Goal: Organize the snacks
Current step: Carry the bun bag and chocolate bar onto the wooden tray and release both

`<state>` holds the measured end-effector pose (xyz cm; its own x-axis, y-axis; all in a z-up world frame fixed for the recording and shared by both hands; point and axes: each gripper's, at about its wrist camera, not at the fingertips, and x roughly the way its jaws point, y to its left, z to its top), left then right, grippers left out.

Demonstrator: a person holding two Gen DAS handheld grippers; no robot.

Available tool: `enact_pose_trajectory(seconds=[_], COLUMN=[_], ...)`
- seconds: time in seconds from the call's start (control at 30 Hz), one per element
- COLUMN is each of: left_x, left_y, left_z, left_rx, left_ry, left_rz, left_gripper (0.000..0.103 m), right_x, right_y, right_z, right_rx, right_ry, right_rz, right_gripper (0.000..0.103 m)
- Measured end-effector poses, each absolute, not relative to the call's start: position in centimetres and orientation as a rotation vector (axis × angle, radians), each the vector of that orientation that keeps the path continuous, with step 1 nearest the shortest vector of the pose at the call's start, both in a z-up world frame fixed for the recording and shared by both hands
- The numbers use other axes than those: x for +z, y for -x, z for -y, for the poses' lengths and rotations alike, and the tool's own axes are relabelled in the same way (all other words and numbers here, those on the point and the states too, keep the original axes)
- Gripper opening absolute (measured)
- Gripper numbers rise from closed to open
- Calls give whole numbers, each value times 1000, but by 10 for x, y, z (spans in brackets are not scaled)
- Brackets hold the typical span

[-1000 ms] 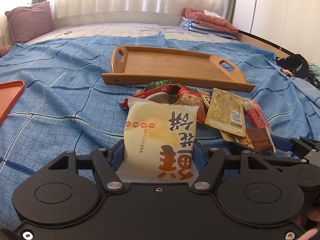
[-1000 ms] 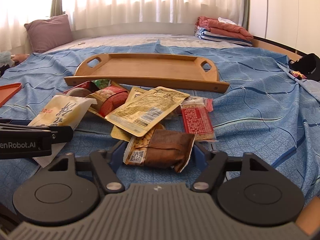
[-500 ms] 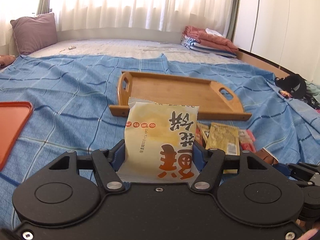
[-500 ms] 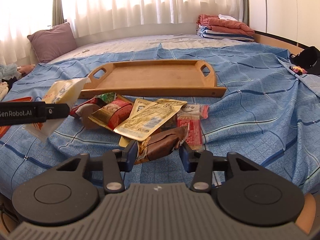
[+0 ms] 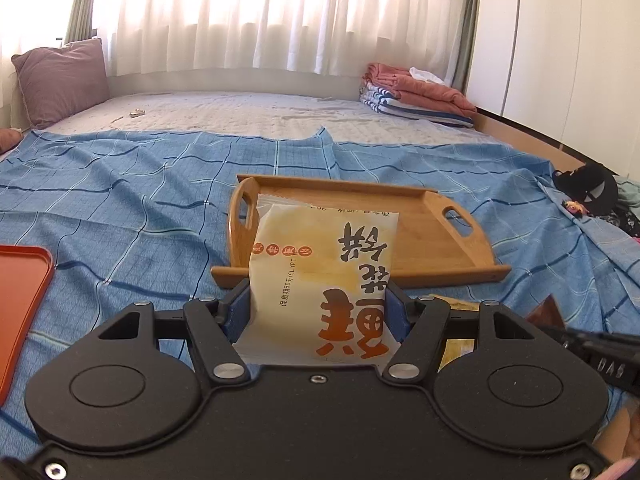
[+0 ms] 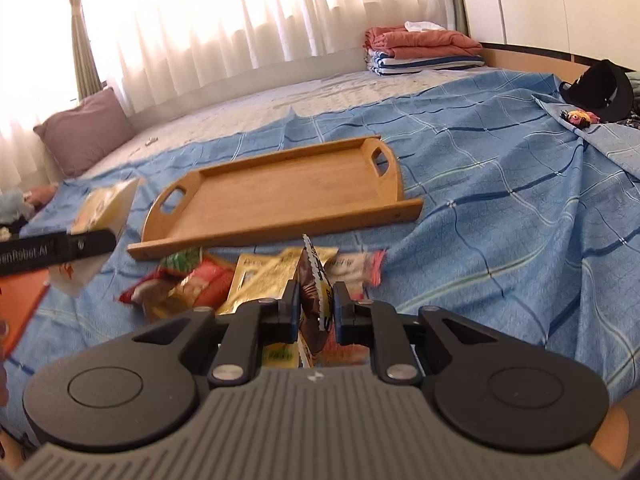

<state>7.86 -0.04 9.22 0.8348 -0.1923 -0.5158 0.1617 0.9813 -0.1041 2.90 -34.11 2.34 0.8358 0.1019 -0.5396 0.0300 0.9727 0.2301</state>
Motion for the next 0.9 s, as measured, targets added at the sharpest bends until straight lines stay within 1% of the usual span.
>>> enact_pose_trajectory(seconds=[0.2,0.33,0.47,0.6,0.73,0.9], left_x=[104,106,92,70,49,29], left_y=[-125,-166,-218,-258,-284,-298], left_z=[6,13,19,31,37,43], left_rx=[-207,-214,-201,-139,-114,-93], left_ry=[90,105,167,128,126,109], left_rz=[-587,-631,-727,-765,-806,-827], left_gripper=[64,64,64,64,64,64], right_x=[45,45,35,22,8,-6], right_y=[-87,-138,-186,-222,-244,-257], right_z=[366,374,376,369,364,359], right_rx=[35,69,74,66,72,79], right_ry=[-305,-337,-370,-351,-340,-340], right_rz=[-575,-612,-643,-674,-710,-736], right_gripper=[19,19,20,20,20,20])
